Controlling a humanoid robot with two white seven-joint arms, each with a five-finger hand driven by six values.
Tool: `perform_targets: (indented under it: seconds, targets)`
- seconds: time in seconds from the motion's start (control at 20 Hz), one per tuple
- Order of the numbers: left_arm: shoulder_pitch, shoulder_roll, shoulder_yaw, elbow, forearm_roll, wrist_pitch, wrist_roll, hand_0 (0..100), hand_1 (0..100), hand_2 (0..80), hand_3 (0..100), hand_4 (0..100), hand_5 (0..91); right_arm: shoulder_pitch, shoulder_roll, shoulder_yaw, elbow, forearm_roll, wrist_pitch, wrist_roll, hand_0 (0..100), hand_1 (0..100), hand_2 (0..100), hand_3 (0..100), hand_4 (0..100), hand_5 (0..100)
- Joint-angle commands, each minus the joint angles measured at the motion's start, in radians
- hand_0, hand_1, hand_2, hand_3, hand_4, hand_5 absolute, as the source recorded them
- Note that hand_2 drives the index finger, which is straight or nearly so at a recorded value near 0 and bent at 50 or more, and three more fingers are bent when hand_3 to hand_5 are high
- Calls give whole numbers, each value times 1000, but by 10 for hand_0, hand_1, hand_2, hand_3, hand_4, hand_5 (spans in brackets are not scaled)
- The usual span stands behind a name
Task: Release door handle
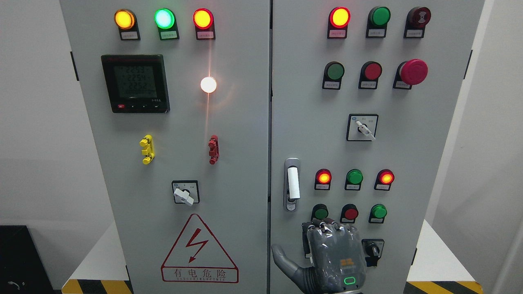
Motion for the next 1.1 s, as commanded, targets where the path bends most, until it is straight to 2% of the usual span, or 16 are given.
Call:
perform_targets:
  seconds: [0.0, 0.2, 0.85, 1.05]
  targets:
    - [9, 0, 0, 0, 0, -1, 0, 120, 556, 0, 0, 0, 0, -28, -3, -1, -6, 11, 0, 5, 150, 268, 958, 1000, 959, 996]
    - [8, 0, 0, 0, 0, -1, 0, 120, 556, 0, 0, 0, 0, -50, 3, -1, 1, 11, 0, 25, 180, 292, 962, 1000, 964, 996]
    - [9, 0, 0, 0, 0, 1, 0, 120, 556, 0, 0, 0, 0, -113, 6, -4, 41, 14, 7, 28, 287, 281, 976, 1000, 972, 1000]
    - [8, 0, 0, 0, 0, -1, 0, 120, 556, 0, 0, 0, 0, -125, 11, -7, 55, 14, 12, 45, 295, 279, 983, 1000, 978, 1000]
